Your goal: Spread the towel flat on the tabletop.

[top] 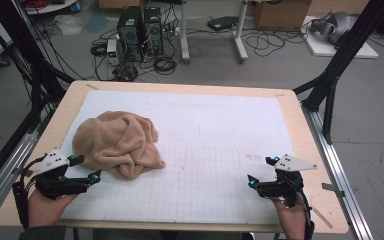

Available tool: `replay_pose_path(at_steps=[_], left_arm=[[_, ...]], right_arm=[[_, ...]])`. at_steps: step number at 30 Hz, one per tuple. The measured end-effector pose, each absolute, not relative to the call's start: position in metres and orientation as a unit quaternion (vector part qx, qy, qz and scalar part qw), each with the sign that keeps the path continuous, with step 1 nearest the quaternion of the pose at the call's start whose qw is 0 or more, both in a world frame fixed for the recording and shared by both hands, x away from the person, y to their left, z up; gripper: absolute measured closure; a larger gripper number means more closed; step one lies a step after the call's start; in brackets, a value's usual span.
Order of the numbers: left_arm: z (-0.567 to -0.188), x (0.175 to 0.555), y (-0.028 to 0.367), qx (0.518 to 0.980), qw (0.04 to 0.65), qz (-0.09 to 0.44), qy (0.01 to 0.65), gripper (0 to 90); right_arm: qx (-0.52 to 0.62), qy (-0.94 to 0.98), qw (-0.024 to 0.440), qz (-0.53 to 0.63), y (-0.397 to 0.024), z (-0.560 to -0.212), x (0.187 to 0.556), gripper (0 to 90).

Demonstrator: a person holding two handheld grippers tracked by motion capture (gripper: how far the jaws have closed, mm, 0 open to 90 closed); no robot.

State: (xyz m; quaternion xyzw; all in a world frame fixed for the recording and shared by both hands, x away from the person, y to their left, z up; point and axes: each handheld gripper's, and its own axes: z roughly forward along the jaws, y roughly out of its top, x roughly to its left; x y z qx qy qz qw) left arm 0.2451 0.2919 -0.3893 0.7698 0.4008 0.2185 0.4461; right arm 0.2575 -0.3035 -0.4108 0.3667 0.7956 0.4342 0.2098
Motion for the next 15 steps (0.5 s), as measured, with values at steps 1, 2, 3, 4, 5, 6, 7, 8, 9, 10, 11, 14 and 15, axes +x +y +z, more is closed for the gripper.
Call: replay_pose_path(at_steps=[1,2,3,4,5,6,7,8,9,10,11,14,15], left_arm=[[-0.388,0.248,0.290,0.770,0.448,0.217,0.400,21.8],[-0.386,0.252,0.287,0.770,0.450,0.215,0.398,22.4],[-0.385,0.256,0.284,0.770,0.453,0.210,0.397,22.9],[-0.383,0.261,0.279,0.771,0.455,0.206,0.395,23.0],[-0.381,0.266,0.275,0.773,0.457,0.203,0.391,23.0],[-0.378,0.274,0.265,0.776,0.459,0.199,0.385,23.7],[-0.377,0.280,0.259,0.777,0.459,0.196,0.385,24.4],[-0.377,0.280,0.259,0.777,0.459,0.196,0.385,24.7],[-0.377,0.285,0.254,0.779,0.458,0.191,0.384,24.9],[-0.377,0.294,0.244,0.782,0.456,0.186,0.382,25.6],[-0.377,0.294,0.244,0.782,0.456,0.186,0.382,26.4],[-0.388,0.313,0.229,0.799,0.421,0.187,0.385,30.3],[-0.393,0.318,0.227,0.805,0.409,0.179,0.391,31.4]], right_arm=[[0.364,0.796,0.213,0.434,-0.303,-0.411,0.258,9.3],[0.364,0.796,0.213,0.434,-0.303,-0.411,0.258,9.3],[0.364,0.796,0.213,0.434,-0.303,-0.411,0.258,9.3],[0.362,0.797,0.213,0.434,-0.303,-0.411,0.259,9.3],[0.362,0.797,0.213,0.434,-0.303,-0.411,0.259,9.3],[0.362,0.797,0.211,0.434,-0.302,-0.412,0.259,9.3],[0.362,0.798,0.210,0.434,-0.302,-0.413,0.259,9.3],[0.362,0.798,0.210,0.433,-0.302,-0.413,0.260,9.3],[0.362,0.799,0.208,0.433,-0.301,-0.414,0.260,9.3],[0.360,0.800,0.209,0.431,-0.301,-0.415,0.260,9.3],[0.362,0.801,0.207,0.430,-0.301,-0.415,0.260,9.3],[0.360,0.801,0.208,0.430,-0.300,-0.415,0.260,9.3],[0.360,0.801,0.208,0.431,-0.300,-0.415,0.260,9.3]])
